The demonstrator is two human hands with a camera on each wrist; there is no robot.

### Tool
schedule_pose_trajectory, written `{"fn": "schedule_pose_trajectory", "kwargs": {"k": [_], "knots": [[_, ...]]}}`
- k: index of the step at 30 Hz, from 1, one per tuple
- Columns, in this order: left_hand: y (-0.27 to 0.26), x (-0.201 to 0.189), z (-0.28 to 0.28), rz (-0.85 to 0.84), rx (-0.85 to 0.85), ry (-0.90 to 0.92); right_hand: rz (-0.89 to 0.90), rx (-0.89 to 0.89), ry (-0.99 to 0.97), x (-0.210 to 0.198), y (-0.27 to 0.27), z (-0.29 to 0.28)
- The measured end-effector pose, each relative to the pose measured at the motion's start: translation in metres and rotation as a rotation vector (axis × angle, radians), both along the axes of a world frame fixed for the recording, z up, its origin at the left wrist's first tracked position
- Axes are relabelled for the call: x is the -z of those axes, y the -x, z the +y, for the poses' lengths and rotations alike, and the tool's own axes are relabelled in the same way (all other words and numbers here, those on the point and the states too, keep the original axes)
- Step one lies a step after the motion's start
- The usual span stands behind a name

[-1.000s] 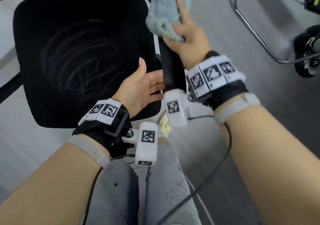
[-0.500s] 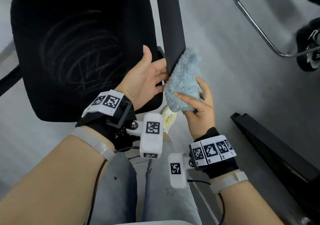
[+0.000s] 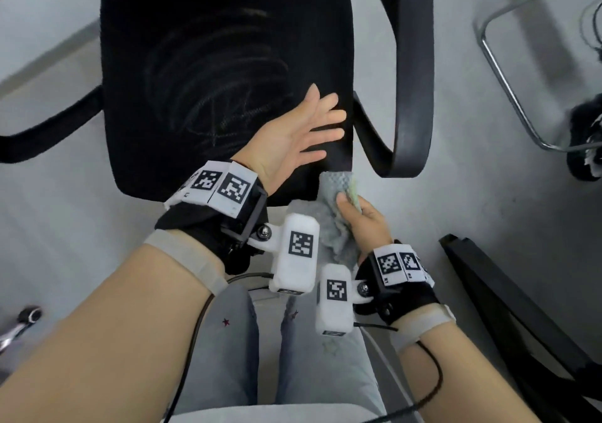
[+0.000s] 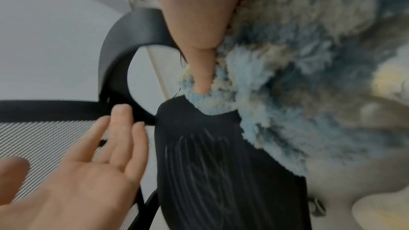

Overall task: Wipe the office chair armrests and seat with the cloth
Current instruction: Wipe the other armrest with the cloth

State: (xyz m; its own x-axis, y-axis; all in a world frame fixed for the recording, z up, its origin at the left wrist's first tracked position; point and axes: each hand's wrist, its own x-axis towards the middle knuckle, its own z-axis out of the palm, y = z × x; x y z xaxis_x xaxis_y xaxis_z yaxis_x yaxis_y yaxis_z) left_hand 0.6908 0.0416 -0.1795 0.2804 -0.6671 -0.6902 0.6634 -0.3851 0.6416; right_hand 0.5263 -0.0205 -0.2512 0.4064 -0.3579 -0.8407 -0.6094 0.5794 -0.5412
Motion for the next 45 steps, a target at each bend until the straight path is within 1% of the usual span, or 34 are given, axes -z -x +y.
{"fn": "schedule_pose_trajectory", "kwargs": {"k": [2, 4, 8, 11, 15, 17, 19, 21, 22, 24, 26, 27, 29, 31, 33, 35, 37, 39, 41, 43, 45], "knots": [[-0.017, -0.008, 0.025, -0.085, -0.037, -0.039, -0.028, -0.046, -0.038, -0.011, -0.031, 0.018], [-0.035, -0.015, 0.052, -0.17, -0.084, -0.079, -0.078, -0.034, -0.081, -0.022, -0.064, 0.035], [-0.071, -0.03, 0.109, -0.318, -0.234, -0.118, -0.159, -0.092, -0.13, -0.041, -0.131, 0.073], [-0.096, -0.04, 0.151, -0.477, -0.342, -0.126, -0.183, -0.125, -0.14, -0.054, -0.176, 0.101], [-0.13, -0.047, 0.21, -0.692, -0.637, -0.082, -0.277, -0.183, -0.096, -0.067, -0.225, 0.133], [-0.147, -0.043, 0.242, -0.74, -0.786, -0.106, -0.321, -0.205, -0.036, -0.072, -0.246, 0.146], [-0.164, -0.034, 0.27, -0.752, -0.886, -0.19, -0.34, -0.204, 0.036, -0.075, -0.266, 0.159], [-0.176, -0.017, 0.294, -0.724, -0.902, -0.334, -0.353, -0.2, 0.093, -0.075, -0.282, 0.17], [-0.181, -0.006, 0.305, -0.682, -0.872, -0.413, -0.364, -0.203, 0.12, -0.074, -0.289, 0.174], [-0.188, 0.014, 0.319, -0.493, -0.737, -0.539, -0.383, -0.217, 0.176, -0.074, -0.301, 0.181], [-0.188, 0.027, 0.324, -0.292, -0.599, -0.619, -0.402, -0.237, 0.238, -0.074, -0.312, 0.188], [-0.187, 0.031, 0.325, -0.24, -0.554, -0.656, -0.425, -0.265, 0.272, -0.074, -0.316, 0.192], [-0.183, 0.032, 0.327, -0.214, -0.517, -0.692, -0.467, -0.368, 0.361, -0.071, -0.325, 0.2], [-0.178, 0.033, 0.329, -0.208, -0.528, -0.619, -0.497, -0.508, 0.483, -0.066, -0.341, 0.208], [-0.174, 0.034, 0.33, -0.183, -0.555, -0.558, -0.491, -0.62, 0.633, -0.056, -0.362, 0.215], [-0.17, 0.038, 0.334, -0.149, -0.607, -0.515, -0.421, -0.733, 0.759, -0.048, -0.383, 0.223], [-0.163, 0.042, 0.337, -0.102, -0.649, -0.435, -0.313, -0.875, 0.819, -0.041, -0.389, 0.232], [-0.156, 0.047, 0.341, -0.073, -0.683, -0.385, -0.287, -0.939, 0.795, -0.036, -0.374, 0.243], [-0.153, 0.051, 0.345, -0.038, -0.719, -0.355, -0.315, -0.995, 0.728, -0.037, -0.343, 0.254], [-0.15, 0.054, 0.347, 0.008, -0.772, -0.324, -0.351, -1.094, 0.662, -0.041, -0.311, 0.262], [-0.148, 0.055, 0.346, 0.057, -0.839, -0.267, -0.386, -1.178, 0.623, -0.044, -0.294, 0.261]]}}
